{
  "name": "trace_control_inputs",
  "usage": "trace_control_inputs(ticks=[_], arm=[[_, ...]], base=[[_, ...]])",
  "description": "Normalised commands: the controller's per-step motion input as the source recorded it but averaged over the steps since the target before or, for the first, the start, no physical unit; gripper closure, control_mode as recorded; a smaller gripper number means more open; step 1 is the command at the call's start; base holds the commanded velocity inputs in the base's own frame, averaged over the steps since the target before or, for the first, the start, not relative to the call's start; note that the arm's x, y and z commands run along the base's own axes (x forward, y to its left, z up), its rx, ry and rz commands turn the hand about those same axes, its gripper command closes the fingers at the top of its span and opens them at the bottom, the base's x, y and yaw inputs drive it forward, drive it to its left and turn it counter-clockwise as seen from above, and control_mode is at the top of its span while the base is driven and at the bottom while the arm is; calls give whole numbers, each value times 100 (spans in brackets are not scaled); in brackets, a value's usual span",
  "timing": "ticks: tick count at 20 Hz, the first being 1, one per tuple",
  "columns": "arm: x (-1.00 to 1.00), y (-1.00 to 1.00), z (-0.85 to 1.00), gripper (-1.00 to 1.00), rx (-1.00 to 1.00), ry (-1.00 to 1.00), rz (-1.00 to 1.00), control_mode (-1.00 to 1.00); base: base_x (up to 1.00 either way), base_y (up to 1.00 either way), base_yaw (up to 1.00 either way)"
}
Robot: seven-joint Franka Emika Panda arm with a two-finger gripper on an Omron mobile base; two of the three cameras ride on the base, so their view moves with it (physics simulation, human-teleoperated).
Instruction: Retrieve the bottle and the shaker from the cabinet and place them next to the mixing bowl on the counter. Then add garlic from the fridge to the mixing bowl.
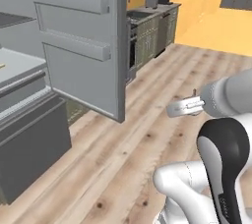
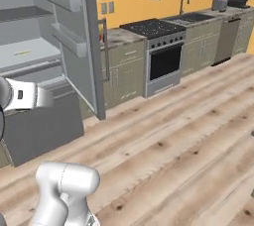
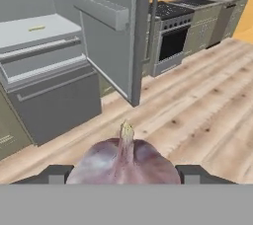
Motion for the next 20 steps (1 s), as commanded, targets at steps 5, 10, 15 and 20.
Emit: trace_control_inputs(ticks=[5, 10, 15, 20], arm=[[0, 0, 0, 100, 0, 0, 0, 100], [0, 0, 0, 100, 0, 0, 0, 100], [0, 0, 0, 100, 0, 0, 0, 100], [0, 0, 0, 100, 0, 0, 0, 100]], base=[[52, -60, -19], [58, -70, 0], [32, -83, 1], [79, -48, 17]])
